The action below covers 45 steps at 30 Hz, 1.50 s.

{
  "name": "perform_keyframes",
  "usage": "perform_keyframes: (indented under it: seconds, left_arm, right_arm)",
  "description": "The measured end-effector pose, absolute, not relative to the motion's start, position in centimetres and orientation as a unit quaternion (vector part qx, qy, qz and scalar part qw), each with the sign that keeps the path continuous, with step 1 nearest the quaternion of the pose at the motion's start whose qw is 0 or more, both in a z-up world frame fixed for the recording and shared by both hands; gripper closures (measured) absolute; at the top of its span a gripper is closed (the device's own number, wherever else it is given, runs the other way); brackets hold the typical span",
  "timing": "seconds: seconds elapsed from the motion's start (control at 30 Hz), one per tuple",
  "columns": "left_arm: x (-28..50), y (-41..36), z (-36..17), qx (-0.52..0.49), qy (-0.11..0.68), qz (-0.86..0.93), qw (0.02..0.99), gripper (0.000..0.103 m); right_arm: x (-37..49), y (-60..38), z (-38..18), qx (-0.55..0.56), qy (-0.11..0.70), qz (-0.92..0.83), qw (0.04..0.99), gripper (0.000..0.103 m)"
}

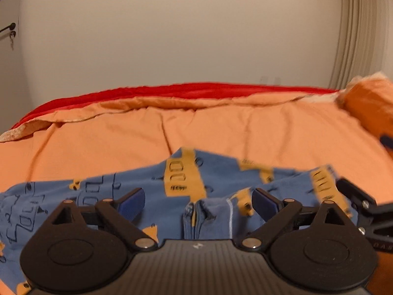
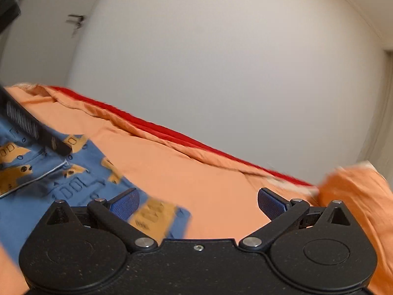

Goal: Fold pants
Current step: 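Open both grippers and release the pants edge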

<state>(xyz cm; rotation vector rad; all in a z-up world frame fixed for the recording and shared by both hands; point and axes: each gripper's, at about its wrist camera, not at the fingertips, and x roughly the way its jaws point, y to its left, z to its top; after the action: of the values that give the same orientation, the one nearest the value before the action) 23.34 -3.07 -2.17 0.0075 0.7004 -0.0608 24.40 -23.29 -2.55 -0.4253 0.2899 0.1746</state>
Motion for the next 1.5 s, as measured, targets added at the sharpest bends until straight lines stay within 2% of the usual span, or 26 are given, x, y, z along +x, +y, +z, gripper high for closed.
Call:
perform_keyframes:
  seconds: [0.03,0.13,0.23,0.33,0.43,0.53,0.67,0.73,0.9,1.0,1.13,1.33,1.4,1.5]
  left_arm:
    - [23.7,-2.9,-2.9,0.004,0.35,-0.011,0.937,0.009]
    - [23.6,-0.6,-4.3,-0.039,0.348,-0.006,0.937,0.004]
    - [23.2,0.3,-4.5,-0.034,0.34,-0.02,0.94,0.003]
    - [23.1,0.7,-3.9,-0.058,0.342,-0.025,0.937,0.003]
    - [21.4,0.5,-2.3,-0.061,0.325,-0.04,0.943,0.003]
    - [18.3,-0.5,-1.6,-0.017,0.297,-0.063,0.953,0.0]
    - [16.9,-0.7,-4.4,0.035,0.334,-0.036,0.941,0.0]
    - [16.5,0.5,-4.2,-0.002,0.328,-0.026,0.944,0.0]
    - [15.7,1.9,-2.8,-0.01,0.338,-0.011,0.941,0.0]
    - [15.8,2.1,-3.6,0.03,0.378,0.031,0.925,0.0]
    - [14.6,3.6,-1.6,0.016,0.376,0.041,0.926,0.0]
    - [11.8,7.8,1.0,-0.045,0.373,0.076,0.924,0.0]
    - [11.2,9.7,0.3,-0.065,0.359,0.099,0.926,0.0]
    - [10.9,12.9,-0.9,-0.09,0.338,0.138,0.926,0.0]
  right_arm:
    - [25.3,-22.6,-3.2,-0.23,0.149,0.1,0.957,0.001]
    - [27.9,-22.0,-5.7,-0.286,0.176,0.094,0.937,0.001]
    - [29.9,-25.2,-5.4,-0.219,0.201,0.074,0.952,0.001]
    - [30.9,-27.9,-5.1,-0.2,0.216,0.038,0.955,0.002]
    - [28.3,-28.9,-3.3,-0.177,0.203,0.029,0.963,0.002]
    - [23.1,-28.1,-2.8,-0.178,0.193,0.058,0.963,0.001]
    - [18.8,-26.7,-6.4,-0.262,0.213,0.044,0.94,0.001]
    - [18.3,-27.0,-6.0,-0.266,0.205,0.03,0.941,0.001]
    - [17.4,-27.3,-4.2,-0.252,0.187,0.018,0.949,0.001]
    - [18.0,-26.5,-6.1,-0.245,0.238,0.033,0.939,0.001]
    - [17.6,-26.1,-5.3,-0.243,0.217,0.029,0.945,0.001]
    - [17.9,-22.4,-2.8,-0.229,0.165,0.112,0.953,0.001]
    - [19.0,-20.6,-2.9,-0.213,0.183,0.149,0.948,0.001]
    - [21.1,-18.3,-4.7,-0.219,0.255,0.207,0.919,0.001]
